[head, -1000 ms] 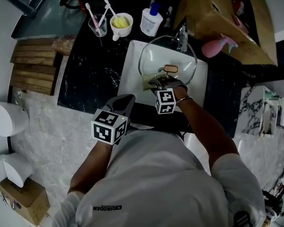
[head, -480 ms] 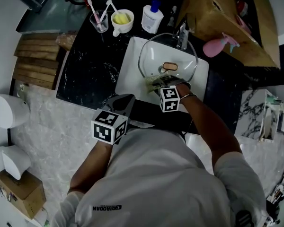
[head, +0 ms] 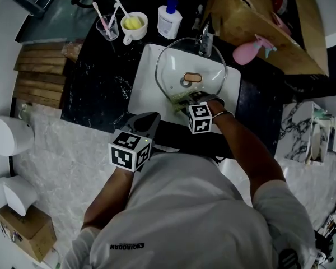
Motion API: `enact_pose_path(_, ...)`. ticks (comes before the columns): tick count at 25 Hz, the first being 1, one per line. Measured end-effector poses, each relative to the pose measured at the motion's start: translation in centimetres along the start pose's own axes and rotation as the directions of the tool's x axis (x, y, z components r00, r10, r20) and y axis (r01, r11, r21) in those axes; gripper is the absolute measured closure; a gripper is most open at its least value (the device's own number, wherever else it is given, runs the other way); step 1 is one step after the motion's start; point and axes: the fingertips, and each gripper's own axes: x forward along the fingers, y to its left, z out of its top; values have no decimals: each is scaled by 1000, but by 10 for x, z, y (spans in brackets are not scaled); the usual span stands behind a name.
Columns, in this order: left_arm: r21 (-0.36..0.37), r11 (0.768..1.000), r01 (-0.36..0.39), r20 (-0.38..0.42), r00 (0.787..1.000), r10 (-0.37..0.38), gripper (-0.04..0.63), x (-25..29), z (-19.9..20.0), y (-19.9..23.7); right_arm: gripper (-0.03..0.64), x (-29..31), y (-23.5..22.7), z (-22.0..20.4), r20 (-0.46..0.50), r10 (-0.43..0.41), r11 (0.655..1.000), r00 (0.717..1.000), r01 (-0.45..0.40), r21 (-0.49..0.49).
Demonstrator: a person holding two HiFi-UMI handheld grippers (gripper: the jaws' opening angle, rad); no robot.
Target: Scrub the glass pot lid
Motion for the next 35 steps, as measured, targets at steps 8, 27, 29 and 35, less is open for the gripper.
enact_pose_path(8,-3,1000,19,-13,1000,-19,580,16,0,-11,511,-1,6,-3,76,45,990,996,-55,134)
enact_pose_path(27,46,986,162,-83,984,-157,580,26,6,-14,523,-20,-5,10,239,88,801,967,-212,560)
enact_pose_path(29,72,977,200,-99,976,-192,580,26,7,-12,523,-29,-10,12,223,39,782,974,-168,600)
enact_pose_path(35,154,940,305,-150,947,-283,580,19,9,-9,523,-71,-22,28,151,-143,700,978,-7,714)
